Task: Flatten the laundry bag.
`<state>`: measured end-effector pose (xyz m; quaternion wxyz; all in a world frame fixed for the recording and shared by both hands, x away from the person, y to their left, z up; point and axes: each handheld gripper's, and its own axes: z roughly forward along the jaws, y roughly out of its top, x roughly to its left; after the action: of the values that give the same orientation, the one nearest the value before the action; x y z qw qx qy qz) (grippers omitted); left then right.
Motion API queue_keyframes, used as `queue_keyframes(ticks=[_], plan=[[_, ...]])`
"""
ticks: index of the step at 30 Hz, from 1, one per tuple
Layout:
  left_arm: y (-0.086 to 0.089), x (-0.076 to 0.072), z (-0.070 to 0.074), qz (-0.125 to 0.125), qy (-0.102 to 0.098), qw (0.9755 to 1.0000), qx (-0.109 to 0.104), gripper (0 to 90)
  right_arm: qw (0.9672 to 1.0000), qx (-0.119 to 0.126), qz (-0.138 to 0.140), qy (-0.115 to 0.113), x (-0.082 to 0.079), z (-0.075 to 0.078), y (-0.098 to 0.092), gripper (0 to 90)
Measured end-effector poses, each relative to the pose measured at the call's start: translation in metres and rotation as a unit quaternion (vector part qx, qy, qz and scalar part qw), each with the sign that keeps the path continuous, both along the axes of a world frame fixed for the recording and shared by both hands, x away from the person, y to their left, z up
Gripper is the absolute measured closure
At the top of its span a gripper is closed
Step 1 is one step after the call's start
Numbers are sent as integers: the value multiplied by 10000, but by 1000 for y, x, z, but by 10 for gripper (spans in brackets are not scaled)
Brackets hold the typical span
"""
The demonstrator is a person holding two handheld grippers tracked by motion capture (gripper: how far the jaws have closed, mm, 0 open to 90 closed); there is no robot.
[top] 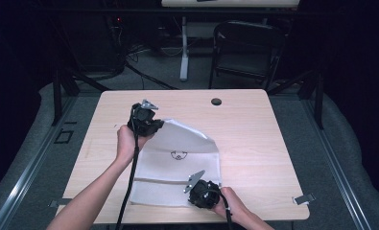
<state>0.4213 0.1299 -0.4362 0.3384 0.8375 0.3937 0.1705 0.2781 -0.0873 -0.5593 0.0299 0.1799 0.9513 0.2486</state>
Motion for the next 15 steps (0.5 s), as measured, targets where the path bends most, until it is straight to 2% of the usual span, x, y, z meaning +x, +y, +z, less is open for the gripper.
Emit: queue_keyframes(ticks=[4, 6, 14, 15], plan=[[-1, 6, -2, 112, -39, 9999, 76, 878, 9999, -50, 134, 20, -1, 1, -1, 900], [0, 11, -4, 142, 9, 9999, 58, 878, 9999, -47, 147, 59, 0, 1, -1, 900], [-3, 32, -21, 439, 48, 9990, 83, 878, 9996, -81, 189, 194, 1, 2, -3, 900], [-3, 34, -23, 479, 65, 9988, 104, 877, 9997, -89, 178, 135, 1, 1, -4, 900]])
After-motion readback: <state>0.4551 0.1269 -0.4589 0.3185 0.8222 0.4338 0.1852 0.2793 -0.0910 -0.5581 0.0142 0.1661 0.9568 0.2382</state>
